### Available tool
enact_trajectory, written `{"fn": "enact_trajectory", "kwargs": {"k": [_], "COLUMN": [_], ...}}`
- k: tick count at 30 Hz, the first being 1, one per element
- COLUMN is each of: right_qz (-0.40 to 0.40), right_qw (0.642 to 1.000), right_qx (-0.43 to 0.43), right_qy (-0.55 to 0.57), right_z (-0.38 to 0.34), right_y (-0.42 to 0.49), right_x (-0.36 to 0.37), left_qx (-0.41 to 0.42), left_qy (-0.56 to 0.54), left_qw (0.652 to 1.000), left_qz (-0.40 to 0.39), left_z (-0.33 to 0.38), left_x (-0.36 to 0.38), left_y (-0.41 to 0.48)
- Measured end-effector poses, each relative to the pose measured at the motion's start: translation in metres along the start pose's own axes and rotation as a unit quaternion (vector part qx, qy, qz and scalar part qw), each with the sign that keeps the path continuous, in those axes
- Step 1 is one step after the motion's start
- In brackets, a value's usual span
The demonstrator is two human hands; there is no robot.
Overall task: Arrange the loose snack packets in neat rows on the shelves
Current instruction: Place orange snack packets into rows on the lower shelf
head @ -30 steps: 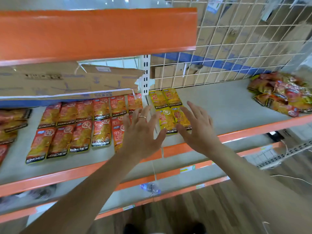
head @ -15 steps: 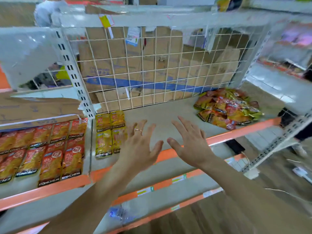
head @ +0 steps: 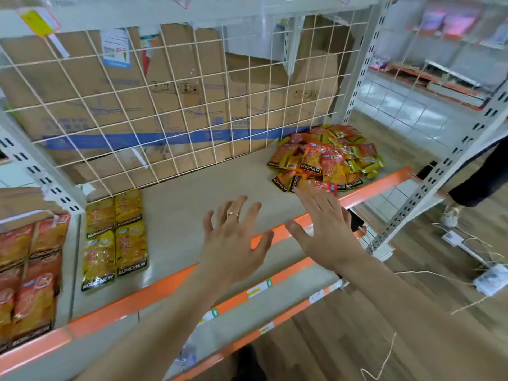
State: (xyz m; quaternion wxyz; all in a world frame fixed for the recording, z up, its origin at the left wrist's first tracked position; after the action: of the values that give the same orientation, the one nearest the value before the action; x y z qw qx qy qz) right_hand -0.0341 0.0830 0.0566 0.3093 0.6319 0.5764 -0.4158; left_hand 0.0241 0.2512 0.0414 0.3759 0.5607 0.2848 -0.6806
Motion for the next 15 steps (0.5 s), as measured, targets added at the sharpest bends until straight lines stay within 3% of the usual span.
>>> {"fn": "enact_trajectory", "kwargs": {"k": [15], "right_qz": [0.001], "right_qw": [0.992], "right_qx": [0.127], "right_qy": [-0.006], "right_z": [0.128], "right_y": [0.095], "right_x": [-0.068], "left_qx": [0.086], "left_qy": [-0.033], "left_qw": [0.995], "left_qz": [-0.035], "left_z": [0.075], "left_x": [0.021], "left_y": [0.181]}}
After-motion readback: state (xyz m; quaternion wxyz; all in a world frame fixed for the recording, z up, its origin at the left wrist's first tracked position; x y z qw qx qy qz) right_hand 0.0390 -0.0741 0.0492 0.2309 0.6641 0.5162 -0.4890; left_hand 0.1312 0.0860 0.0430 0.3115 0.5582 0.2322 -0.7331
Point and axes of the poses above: each hand's wrist, its own y-axis towards the middle knuckle, its own x-axis out of the palm, z = x × y, the point moved 7 cm from there along y, towards the middle knuckle, and after that the axes turned 12 degrees about -z, right-handed, at the moved point
